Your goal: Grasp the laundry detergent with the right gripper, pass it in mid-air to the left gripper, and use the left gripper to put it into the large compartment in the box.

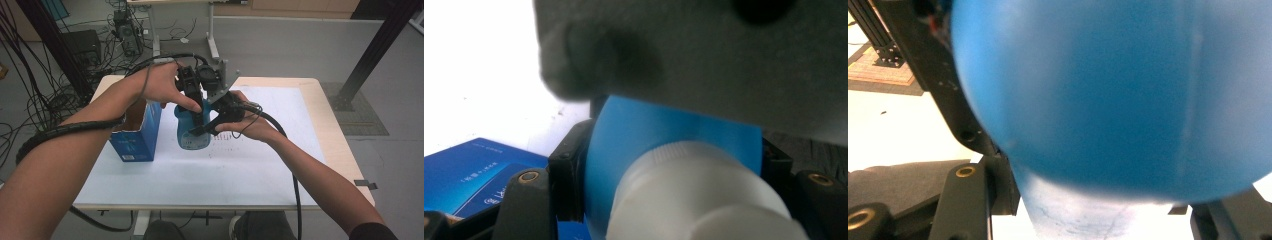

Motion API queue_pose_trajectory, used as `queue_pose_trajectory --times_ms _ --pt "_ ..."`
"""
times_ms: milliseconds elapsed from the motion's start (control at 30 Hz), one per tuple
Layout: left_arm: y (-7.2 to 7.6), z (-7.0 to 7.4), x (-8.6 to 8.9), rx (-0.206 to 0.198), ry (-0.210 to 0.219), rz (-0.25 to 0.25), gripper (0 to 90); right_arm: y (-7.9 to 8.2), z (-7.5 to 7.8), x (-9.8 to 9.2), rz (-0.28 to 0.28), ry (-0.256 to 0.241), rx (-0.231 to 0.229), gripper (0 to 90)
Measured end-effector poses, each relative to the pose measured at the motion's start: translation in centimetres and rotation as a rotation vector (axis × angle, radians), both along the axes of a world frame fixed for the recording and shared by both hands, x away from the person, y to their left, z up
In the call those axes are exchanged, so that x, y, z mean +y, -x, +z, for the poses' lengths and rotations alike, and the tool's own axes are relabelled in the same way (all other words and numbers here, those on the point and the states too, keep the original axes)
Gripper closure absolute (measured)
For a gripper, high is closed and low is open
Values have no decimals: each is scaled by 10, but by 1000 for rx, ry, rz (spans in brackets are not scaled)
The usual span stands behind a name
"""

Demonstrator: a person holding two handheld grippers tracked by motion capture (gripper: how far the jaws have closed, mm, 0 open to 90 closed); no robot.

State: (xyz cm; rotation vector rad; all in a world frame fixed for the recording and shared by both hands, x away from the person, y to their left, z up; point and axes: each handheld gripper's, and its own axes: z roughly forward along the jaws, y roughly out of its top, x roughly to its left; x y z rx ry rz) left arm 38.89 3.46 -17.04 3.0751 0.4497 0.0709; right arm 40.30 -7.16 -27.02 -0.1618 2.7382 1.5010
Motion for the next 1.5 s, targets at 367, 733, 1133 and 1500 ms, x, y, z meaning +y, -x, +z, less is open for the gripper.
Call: queue_pose_trajectory --times_ms 367,733,1133,1500 --pt "0 -2 0 2 -1 2 355 0 -1 0 0 1 -2 419" --pt "0 -1 1 2 -2 3 355 0 -1 0 -1 -5 2 418" --pt "0 0 2 -7 5 6 355 -1 -1 0 -3 -13 4 415" --pt "0 0 2 -6 2 9 356 -1 -2 0 -8 -14 8 406"
